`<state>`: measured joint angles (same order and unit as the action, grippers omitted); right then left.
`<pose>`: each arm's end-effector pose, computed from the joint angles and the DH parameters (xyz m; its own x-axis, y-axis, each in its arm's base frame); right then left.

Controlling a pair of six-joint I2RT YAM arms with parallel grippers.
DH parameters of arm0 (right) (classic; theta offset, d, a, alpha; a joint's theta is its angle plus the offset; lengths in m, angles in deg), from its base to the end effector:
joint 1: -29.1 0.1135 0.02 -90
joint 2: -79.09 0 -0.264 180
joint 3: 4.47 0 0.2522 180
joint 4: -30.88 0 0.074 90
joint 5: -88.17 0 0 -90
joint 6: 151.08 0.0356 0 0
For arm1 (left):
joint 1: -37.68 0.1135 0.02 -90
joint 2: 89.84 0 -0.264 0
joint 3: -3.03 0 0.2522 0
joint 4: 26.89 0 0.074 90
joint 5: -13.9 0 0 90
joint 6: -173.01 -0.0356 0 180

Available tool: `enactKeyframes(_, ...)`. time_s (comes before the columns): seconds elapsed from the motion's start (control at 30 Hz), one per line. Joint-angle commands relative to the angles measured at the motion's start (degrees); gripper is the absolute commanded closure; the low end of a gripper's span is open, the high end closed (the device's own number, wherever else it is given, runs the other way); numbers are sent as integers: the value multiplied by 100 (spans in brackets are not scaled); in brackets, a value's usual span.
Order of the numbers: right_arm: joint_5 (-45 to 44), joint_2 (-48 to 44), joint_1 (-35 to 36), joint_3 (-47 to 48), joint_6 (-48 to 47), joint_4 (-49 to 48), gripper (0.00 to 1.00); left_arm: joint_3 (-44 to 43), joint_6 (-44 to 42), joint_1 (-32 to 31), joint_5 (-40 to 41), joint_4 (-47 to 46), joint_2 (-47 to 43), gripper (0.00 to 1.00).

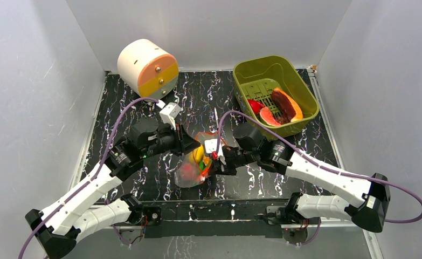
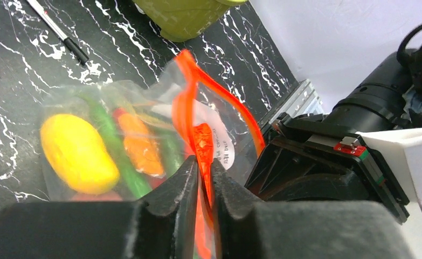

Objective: Place the food in the zip-top bag and seal the zipper
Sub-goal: Zip the zipper food storage bag at the center of the board.

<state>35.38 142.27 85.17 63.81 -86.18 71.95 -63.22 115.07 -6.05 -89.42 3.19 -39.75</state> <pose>0.1133 0.2069 0.3114 0.0993 -0.4576 -0.8836 -0.9849 -0.1719 -0.0217 0.1376 -0.1430 0.3601 -0.5902 -0.1503 -0.7932 0.6148 0.5532 -0.5622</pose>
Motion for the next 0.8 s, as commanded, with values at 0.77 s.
enactKeyframes(0.77,-1435,93,37,629,4062,-1919,100,-73,-2606,-13,-1224,328,-1669,47)
